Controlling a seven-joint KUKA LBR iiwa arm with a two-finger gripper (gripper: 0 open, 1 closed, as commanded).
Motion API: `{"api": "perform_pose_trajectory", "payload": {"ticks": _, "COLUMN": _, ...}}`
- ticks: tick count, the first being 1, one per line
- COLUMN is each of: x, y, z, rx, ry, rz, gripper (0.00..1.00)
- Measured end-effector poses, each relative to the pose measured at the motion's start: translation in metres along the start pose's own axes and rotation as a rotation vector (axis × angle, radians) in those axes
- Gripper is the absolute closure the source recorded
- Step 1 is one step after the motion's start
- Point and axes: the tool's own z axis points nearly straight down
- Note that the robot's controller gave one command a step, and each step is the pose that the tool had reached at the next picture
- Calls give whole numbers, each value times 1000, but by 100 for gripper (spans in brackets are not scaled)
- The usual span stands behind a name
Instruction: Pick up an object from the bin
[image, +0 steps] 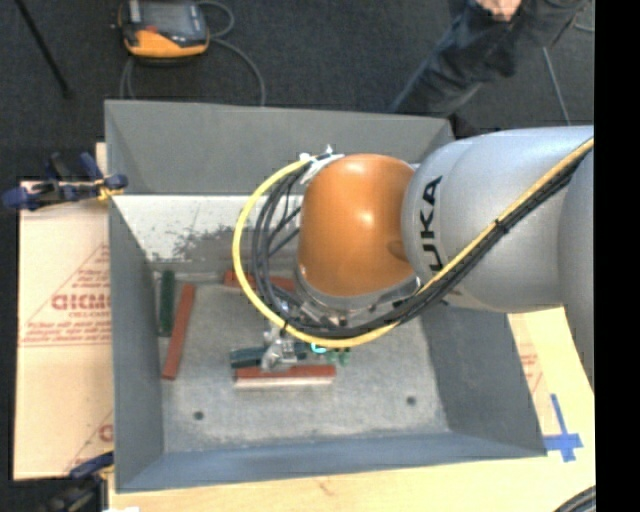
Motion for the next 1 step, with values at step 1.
{"api": "perform_pose_trajectory", "payload": {"ticks": 1, "x": -2, "y": -1, "z": -4, "rx": -1, "ry": -8, "rz": 4, "gripper": 100}}
